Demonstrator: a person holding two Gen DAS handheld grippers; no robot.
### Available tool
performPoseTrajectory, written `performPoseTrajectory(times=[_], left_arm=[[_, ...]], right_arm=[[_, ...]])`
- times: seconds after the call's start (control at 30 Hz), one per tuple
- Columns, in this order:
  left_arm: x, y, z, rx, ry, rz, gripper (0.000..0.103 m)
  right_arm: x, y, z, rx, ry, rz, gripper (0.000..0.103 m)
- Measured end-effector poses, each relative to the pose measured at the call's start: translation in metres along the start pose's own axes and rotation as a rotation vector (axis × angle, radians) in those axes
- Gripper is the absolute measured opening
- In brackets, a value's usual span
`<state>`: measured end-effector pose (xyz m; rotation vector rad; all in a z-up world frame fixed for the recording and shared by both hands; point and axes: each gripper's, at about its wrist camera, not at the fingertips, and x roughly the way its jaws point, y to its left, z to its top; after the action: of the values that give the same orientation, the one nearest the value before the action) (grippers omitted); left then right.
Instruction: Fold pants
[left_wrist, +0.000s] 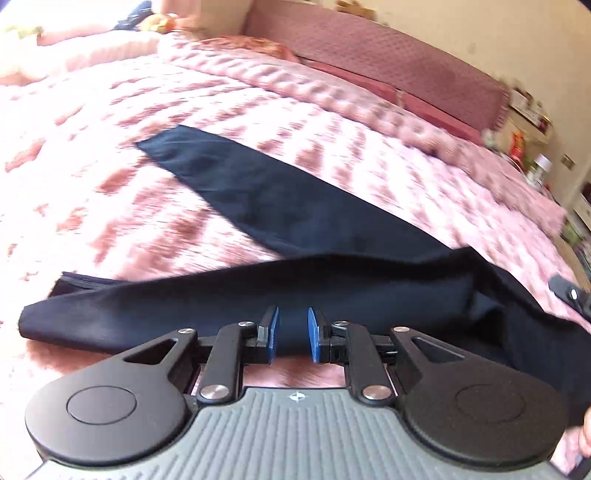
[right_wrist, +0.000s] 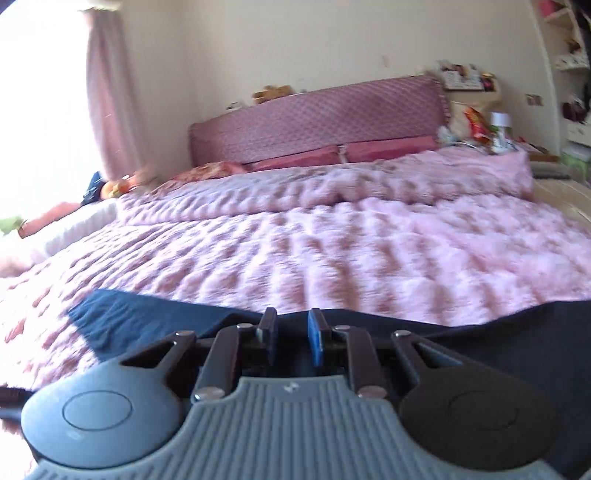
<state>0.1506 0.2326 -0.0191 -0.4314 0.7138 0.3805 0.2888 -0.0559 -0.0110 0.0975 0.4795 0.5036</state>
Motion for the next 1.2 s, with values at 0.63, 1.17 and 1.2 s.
performPoseTrajectory(times=[0.63, 1.17, 1.2], left_arm=[[-0.002, 0.192, 0.067, -0.325, -0.042, 0.066, 0.023], [0.007, 0.220, 0.066, -0.418, -0.013, 0.059, 0.025], [0.007, 0.221, 0.065, -0.427, -0.013, 0.060, 0.025]], right_arm=[[0.104, 0.301, -0.023, -0.926, 0.403, 0.770, 0.026], [0.159, 0.363, -0.029, -1.169, 0.788, 0.985, 0.007], [0.157, 0.362, -0.028, -1.169, 0.791, 0.994, 0.002]])
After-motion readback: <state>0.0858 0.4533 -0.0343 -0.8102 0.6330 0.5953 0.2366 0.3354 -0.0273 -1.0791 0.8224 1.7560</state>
